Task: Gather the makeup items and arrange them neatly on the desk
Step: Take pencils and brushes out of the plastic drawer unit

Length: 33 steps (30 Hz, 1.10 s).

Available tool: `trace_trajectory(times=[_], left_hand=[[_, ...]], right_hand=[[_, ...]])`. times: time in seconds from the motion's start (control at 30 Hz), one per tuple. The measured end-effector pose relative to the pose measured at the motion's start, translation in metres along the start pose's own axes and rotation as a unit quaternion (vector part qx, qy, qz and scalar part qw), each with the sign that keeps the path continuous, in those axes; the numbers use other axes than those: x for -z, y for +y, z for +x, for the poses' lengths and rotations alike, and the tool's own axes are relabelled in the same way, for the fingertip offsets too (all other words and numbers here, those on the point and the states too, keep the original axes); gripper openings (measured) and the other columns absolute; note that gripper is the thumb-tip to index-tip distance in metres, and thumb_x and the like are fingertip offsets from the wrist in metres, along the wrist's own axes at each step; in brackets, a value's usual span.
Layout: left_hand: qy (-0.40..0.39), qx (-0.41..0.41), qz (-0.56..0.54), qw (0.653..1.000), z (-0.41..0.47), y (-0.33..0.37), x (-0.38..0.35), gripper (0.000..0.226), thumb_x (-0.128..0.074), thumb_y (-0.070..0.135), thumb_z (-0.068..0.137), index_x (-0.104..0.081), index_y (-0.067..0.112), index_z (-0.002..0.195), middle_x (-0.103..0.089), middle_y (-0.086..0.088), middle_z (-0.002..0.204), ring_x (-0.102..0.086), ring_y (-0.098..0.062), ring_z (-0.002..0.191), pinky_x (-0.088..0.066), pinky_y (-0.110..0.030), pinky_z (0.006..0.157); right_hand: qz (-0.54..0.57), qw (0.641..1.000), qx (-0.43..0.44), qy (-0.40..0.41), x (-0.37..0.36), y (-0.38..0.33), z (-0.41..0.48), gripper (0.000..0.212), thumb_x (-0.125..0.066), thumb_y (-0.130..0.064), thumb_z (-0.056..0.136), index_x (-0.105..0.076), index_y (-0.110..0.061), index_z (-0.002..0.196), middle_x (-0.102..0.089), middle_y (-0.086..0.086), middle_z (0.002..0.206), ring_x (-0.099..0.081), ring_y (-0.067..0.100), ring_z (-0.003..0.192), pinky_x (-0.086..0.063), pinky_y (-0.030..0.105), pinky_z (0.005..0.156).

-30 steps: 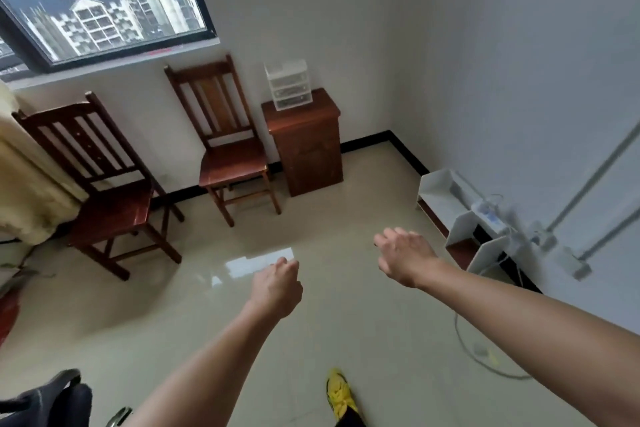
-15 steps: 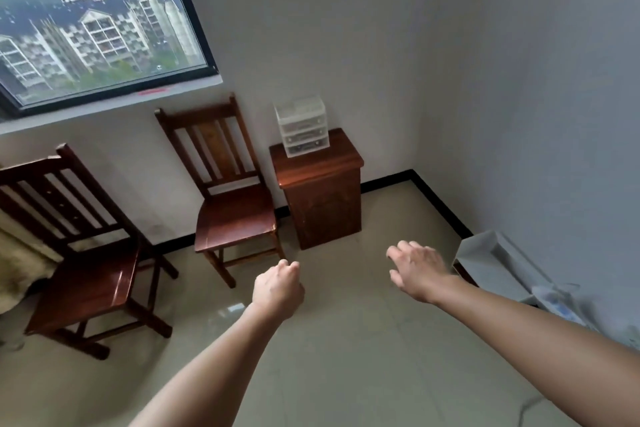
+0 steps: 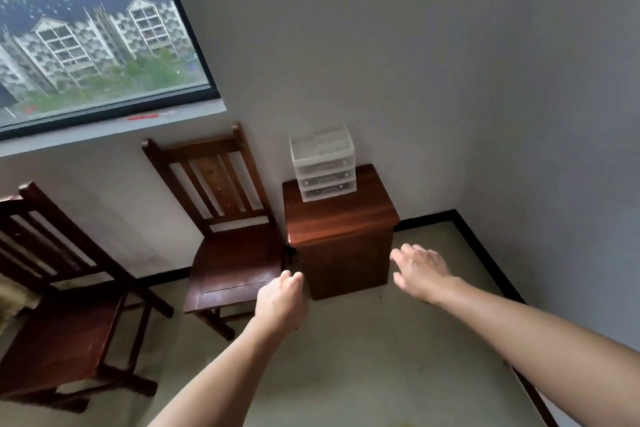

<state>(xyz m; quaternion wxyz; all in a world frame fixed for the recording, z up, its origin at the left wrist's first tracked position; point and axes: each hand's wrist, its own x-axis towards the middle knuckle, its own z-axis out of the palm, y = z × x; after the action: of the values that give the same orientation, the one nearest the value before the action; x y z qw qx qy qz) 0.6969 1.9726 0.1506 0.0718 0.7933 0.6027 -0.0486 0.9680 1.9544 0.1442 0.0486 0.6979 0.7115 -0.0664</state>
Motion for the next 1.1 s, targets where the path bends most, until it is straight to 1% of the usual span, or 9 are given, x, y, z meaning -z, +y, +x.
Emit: trace_trajectory(times=[0.1,0.33,0.47,0.63,0.73,0.83,0.9,1.0,1.1], left_hand=[[-0.006,0.013,-0.015,1.000,0.040,0.000,0.009,0.016,-0.049,0.030,0.091,-0.052,0.016,0.098,-0.055,-0.003,0.102,-0.060,-0.027,0.098,-0.044,-0.036,0.074],[-0.036,0.032,-0.029,0.998,0.167,-0.033,-0.001,0.020,-0.046,0.030,0.090,-0.054,0.016,0.103,-0.056,-0.004,0.105,-0.059,-0.029,0.101,-0.046,-0.036,0.077],[-0.035,0.038,-0.047,0.998,0.256,-0.059,0.000,0.017,-0.047,0.025,0.089,-0.055,0.017,0.102,-0.057,-0.003,0.102,-0.060,-0.028,0.099,-0.045,-0.034,0.075],[-0.064,0.038,-0.061,0.995,0.356,-0.086,0.009,0.018,-0.048,0.024,0.086,-0.056,0.016,0.100,-0.058,-0.003,0.100,-0.061,-0.028,0.098,-0.048,-0.035,0.074],[-0.097,0.051,-0.085,0.990,0.398,-0.095,0.009,0.022,-0.050,0.027,0.086,-0.057,0.016,0.103,-0.060,-0.003,0.102,-0.061,-0.027,0.098,-0.042,-0.031,0.070],[-0.134,0.075,-0.124,0.980,0.430,-0.098,0.000,0.021,-0.051,0.029,0.085,-0.054,0.014,0.100,-0.064,-0.004,0.101,-0.060,-0.028,0.095,-0.041,-0.032,0.068],[-0.147,0.095,-0.148,0.973,0.452,-0.097,-0.007,0.024,-0.051,0.029,0.085,-0.052,0.013,0.102,-0.065,-0.007,0.103,-0.060,-0.031,0.096,-0.042,-0.032,0.068],[-0.155,0.146,-0.197,0.957,0.476,-0.093,-0.014,0.037,-0.055,0.031,0.086,-0.050,0.011,0.116,-0.064,-0.010,0.111,-0.059,-0.033,0.104,-0.047,-0.035,0.076],[-0.159,0.206,-0.291,0.921,0.497,-0.089,-0.027,0.050,-0.063,0.035,0.084,-0.048,0.012,0.126,-0.064,-0.010,0.116,-0.060,-0.031,0.108,-0.048,-0.033,0.079]], right_hand=[[0.001,1.000,0.003,-0.016,0.014,0.011,0.053,0.034,-0.047,-0.036,0.095,-0.051,-0.019,0.125,-0.054,0.003,0.122,-0.052,0.023,0.115,-0.043,0.035,0.089],[0.009,0.999,0.022,-0.042,0.006,0.021,0.190,0.033,-0.049,-0.036,0.094,-0.052,-0.019,0.123,-0.055,0.002,0.120,-0.053,0.023,0.114,-0.045,0.035,0.089],[0.022,0.999,-0.008,-0.047,0.003,0.028,0.267,0.034,-0.048,-0.035,0.094,-0.052,-0.019,0.124,-0.056,0.002,0.120,-0.053,0.024,0.113,-0.045,0.035,0.088],[0.060,0.994,-0.071,-0.055,0.017,0.036,0.353,0.036,-0.048,-0.033,0.095,-0.051,-0.020,0.128,-0.057,0.002,0.124,-0.056,0.025,0.111,-0.047,0.036,0.087],[0.110,0.985,-0.108,-0.073,0.013,0.039,0.387,0.040,-0.051,-0.034,0.093,-0.050,-0.020,0.131,-0.057,0.002,0.126,-0.058,0.026,0.111,-0.049,0.036,0.086],[0.153,0.973,-0.138,-0.103,-0.005,0.045,0.415,0.045,-0.055,-0.033,0.091,-0.049,-0.017,0.133,-0.058,0.007,0.126,-0.058,0.028,0.112,-0.049,0.040,0.091],[0.161,0.968,-0.156,-0.116,-0.014,0.050,0.437,0.045,-0.056,-0.032,0.092,-0.048,-0.014,0.133,-0.060,0.010,0.123,-0.059,0.030,0.110,-0.051,0.041,0.090],[0.178,0.957,-0.190,-0.128,-0.025,0.056,0.468,0.047,-0.057,-0.032,0.094,-0.045,-0.011,0.134,-0.062,0.011,0.118,-0.061,0.031,0.103,-0.053,0.041,0.084],[0.232,0.935,-0.228,-0.142,-0.039,0.060,0.497,0.052,-0.060,-0.034,0.093,-0.043,-0.009,0.135,-0.063,0.011,0.114,-0.062,0.031,0.101,-0.054,0.042,0.081]])
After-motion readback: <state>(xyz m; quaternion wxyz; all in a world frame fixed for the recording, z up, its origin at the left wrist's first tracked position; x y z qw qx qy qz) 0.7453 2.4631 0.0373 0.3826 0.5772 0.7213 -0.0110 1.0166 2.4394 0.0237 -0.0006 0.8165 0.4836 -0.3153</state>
